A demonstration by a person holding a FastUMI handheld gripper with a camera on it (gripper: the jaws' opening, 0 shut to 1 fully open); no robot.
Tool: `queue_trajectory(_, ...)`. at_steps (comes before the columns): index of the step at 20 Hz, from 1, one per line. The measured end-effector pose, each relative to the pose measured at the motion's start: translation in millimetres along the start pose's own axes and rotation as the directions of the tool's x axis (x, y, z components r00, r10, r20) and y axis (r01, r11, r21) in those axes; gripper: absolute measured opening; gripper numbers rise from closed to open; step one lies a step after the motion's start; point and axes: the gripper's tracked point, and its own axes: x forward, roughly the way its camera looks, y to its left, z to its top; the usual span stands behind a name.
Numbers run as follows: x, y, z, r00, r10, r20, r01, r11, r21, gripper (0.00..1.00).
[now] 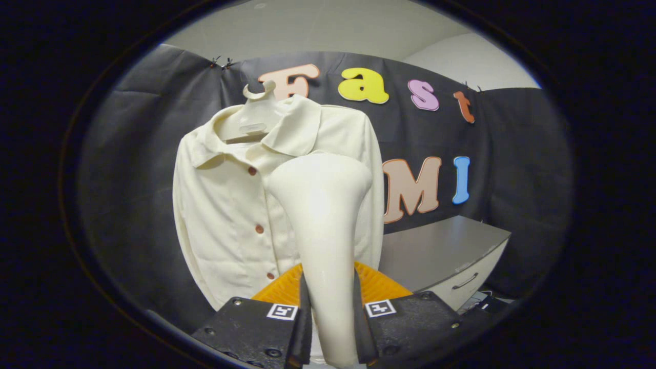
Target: Iron the clothes twice with a garment steamer, once on the left side and once on the right side.
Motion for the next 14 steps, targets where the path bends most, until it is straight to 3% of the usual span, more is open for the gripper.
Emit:
queue_trajectory(8, 37.8, -7.1, -1.1, 0.998, 0.006, -0.065, -0.008, 0.999, -0.031, 0.34)
queue_trajectory(14, 43.2, -9.1, -40.1, 0.993, 0.016, -0.120, -0.019, 1.000, -0.017, 0.34)
